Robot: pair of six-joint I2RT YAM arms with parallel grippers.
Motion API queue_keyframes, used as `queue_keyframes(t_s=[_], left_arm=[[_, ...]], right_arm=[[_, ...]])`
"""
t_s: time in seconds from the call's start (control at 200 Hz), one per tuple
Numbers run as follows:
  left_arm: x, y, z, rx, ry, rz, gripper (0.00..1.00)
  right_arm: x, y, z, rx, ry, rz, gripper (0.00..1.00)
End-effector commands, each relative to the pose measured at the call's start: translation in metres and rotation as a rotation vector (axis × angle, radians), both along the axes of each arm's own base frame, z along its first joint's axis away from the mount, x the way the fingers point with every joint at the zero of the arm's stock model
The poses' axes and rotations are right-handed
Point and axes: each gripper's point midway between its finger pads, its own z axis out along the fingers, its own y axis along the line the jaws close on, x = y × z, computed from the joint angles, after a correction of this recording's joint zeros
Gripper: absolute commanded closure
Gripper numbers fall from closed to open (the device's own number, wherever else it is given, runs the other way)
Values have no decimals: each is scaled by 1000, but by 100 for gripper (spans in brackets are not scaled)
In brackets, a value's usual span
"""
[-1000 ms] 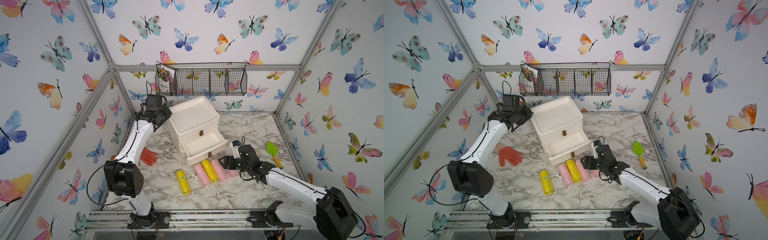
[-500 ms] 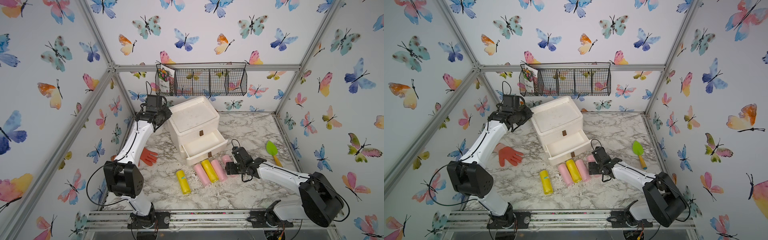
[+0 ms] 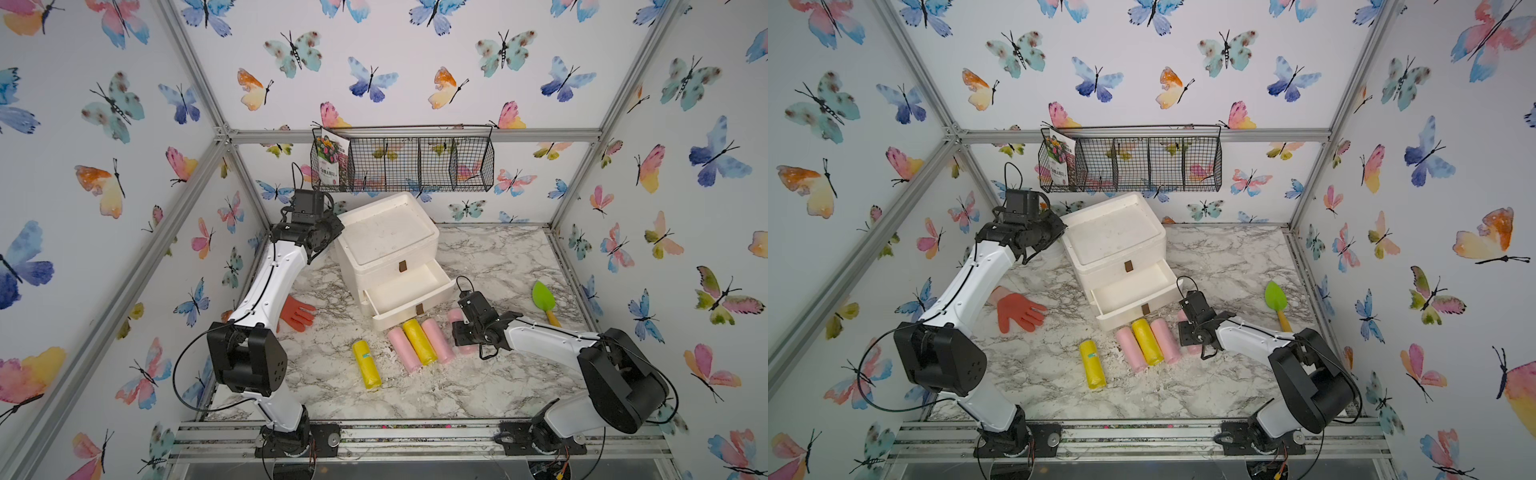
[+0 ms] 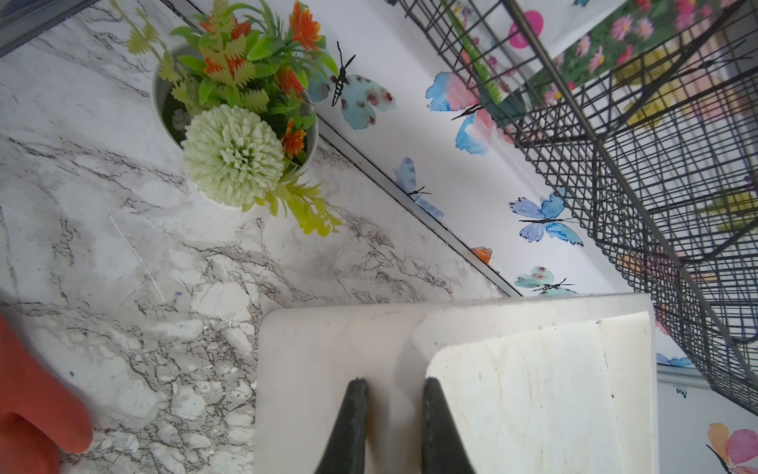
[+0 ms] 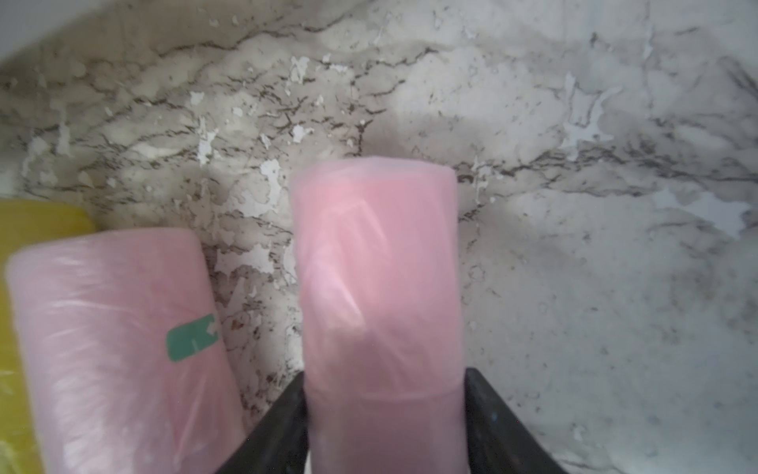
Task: Sort the rolls of trash bags by color and place them into the drawer
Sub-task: Pick up the roll of trash bags from the center of the board.
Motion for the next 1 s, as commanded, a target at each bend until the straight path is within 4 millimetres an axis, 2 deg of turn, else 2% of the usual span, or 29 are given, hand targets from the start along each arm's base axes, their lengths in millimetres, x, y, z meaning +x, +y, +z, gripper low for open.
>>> queue_keyframes(t_s=[0.0, 0.135, 0.28, 0.42, 0.566, 0.651, 0.771, 0.841, 0.996], left_arm=[[-25, -40, -53, -79, 204, -120, 100], [-25, -40, -54, -85, 207, -120, 100], [-24, -40, -54, -86, 202, -117, 100], [-24, -40, -55, -91, 203, -114, 100], [-24, -41, -54, -101, 200, -111, 100], [-23, -42, -54, -110, 197, -112, 100], [-24, -42, -50, -110, 189, -114, 100], [-25, -41, -47, -107, 184, -112, 100], [-26, -41, -44, -106, 177, -115, 100]], right_arm=[[3, 0, 11, 18, -35, 0, 50], [-9, 0, 21, 62, -15, 2, 53], [-28, 9, 49, 182, 1, 29, 57], [-44, 22, 92, 338, -16, 67, 59], [-46, 37, 153, 517, -67, 65, 59], [-40, 57, 187, 687, -91, 67, 59], [-26, 84, 220, 888, -88, 50, 60], [-11, 89, 235, 955, -122, -2, 60], [22, 88, 251, 1076, -182, -195, 61]])
